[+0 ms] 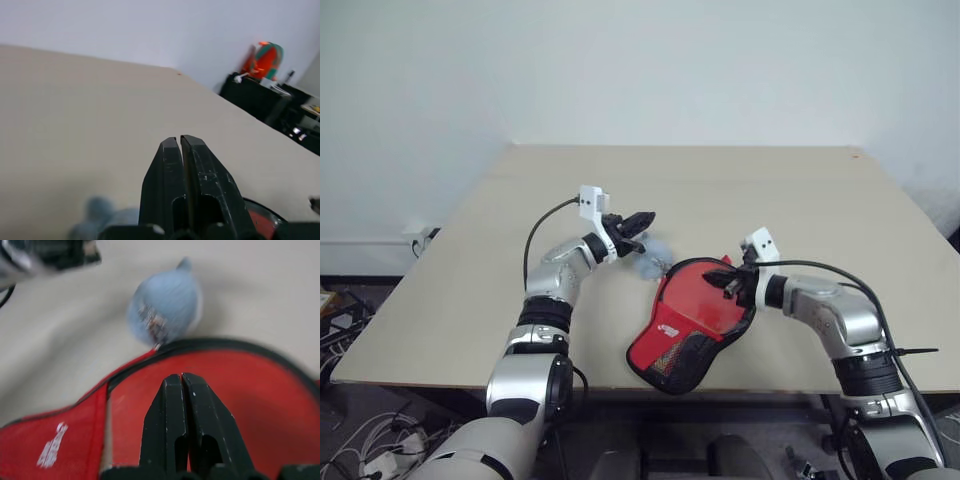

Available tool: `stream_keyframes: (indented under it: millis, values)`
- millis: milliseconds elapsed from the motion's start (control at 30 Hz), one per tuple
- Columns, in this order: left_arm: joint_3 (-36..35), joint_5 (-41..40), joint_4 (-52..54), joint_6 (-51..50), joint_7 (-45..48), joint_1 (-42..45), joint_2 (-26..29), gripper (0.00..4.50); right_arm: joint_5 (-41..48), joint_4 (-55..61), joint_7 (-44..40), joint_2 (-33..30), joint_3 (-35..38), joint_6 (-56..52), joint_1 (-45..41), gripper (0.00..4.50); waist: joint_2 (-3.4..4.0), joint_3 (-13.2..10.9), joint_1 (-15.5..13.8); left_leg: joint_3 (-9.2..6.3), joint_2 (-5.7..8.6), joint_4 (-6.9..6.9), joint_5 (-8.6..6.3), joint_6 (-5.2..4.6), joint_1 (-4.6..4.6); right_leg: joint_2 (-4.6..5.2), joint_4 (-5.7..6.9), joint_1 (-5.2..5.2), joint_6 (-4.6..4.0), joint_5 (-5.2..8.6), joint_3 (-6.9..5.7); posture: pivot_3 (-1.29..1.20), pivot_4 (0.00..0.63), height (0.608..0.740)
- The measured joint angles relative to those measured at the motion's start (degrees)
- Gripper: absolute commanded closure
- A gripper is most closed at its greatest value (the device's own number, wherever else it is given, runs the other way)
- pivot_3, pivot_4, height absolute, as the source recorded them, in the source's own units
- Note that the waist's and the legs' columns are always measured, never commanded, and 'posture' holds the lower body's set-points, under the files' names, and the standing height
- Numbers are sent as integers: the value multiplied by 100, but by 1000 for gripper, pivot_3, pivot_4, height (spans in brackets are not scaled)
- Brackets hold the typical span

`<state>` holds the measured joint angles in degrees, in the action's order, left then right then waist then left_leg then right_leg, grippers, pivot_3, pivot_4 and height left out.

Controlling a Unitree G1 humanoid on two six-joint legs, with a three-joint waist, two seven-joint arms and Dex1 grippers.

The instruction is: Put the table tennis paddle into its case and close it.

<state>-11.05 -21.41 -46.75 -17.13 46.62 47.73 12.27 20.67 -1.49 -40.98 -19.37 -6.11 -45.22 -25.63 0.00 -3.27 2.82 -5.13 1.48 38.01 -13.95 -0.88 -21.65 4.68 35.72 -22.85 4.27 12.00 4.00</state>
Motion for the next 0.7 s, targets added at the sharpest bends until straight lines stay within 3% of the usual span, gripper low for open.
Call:
stream_keyframes:
  millis: [400, 700]
  values:
    - [-583, -357, -439, -399, 75, 110, 262, 4500, -482, -1107, 227, 375, -241, 981, -16, 4456, -5, 0, 3, -5, -1, -5, 2, 4, 3, 0, 2, 0, -1, 0, -2, 0, 0, 740]
    - [-621, -526, -430, -878, 546, -13, 546, 4500, -515, -1568, 235, 577, -186, 1312, -134, 4456, -8, 2, 53, -7, -1, -9, 5, 10, 46, 0, 3, 39, -2, 0, -4, 0, 0, 740]
